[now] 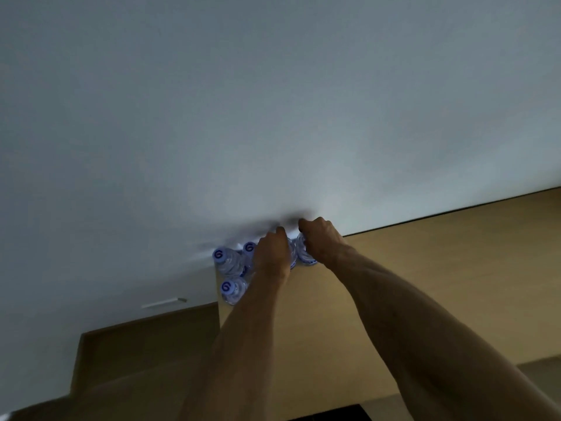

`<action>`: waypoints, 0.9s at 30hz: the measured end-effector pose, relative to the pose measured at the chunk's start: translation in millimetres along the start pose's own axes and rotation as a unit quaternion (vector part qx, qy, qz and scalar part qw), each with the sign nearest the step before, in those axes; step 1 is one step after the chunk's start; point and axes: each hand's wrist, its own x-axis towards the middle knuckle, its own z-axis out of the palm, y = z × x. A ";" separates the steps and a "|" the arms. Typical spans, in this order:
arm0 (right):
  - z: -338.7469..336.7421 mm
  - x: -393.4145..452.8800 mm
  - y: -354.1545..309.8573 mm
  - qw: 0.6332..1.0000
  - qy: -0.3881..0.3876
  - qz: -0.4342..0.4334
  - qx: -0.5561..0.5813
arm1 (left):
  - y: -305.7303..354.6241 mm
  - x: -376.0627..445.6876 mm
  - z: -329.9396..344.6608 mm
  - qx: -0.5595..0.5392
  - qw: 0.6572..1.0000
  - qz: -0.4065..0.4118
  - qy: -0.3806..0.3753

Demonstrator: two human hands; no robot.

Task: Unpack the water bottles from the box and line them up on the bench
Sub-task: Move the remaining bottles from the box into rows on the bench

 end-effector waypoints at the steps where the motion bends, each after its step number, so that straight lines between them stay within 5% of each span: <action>1: 0.4 -0.5 0.5 1.000 0.004 -0.002 0.000 | -1.4 -0.5 0.7 0.008 1.000 0.006 0.002; 8: -8.3 0.5 -7.9 0.998 -0.035 0.020 -0.047 | -6.0 -4.0 -11.4 -0.029 0.999 0.022 0.002; 12: -13.3 -2.9 -17.0 0.992 -0.068 0.055 -0.090 | -26.5 -17.9 -27.6 0.020 0.995 0.051 0.084; 17: -21.1 -4.8 -45.0 0.982 0.005 0.037 -0.184 | -80.1 -29.1 -42.8 -0.058 0.980 -0.089 0.167; 20: -22.4 -3.1 -61.5 0.985 0.026 -0.011 -0.170 | -111.3 -41.2 -35.0 -0.140 0.952 -0.252 0.107; 23: -16.9 -3.3 -73.9 0.989 0.012 -0.060 -0.138 | -134.2 -56.5 -16.6 -0.314 0.869 -0.381 -0.035; 25: -9.4 -4.5 -78.9 0.988 0.012 -0.072 -0.133 | -137.6 -69.6 -8.7 -0.442 0.789 -0.401 -0.148; 27: -2.9 -4.0 -81.7 0.990 0.023 -0.067 -0.121 | -134.2 -76.2 -1.1 -0.489 0.767 -0.366 -0.199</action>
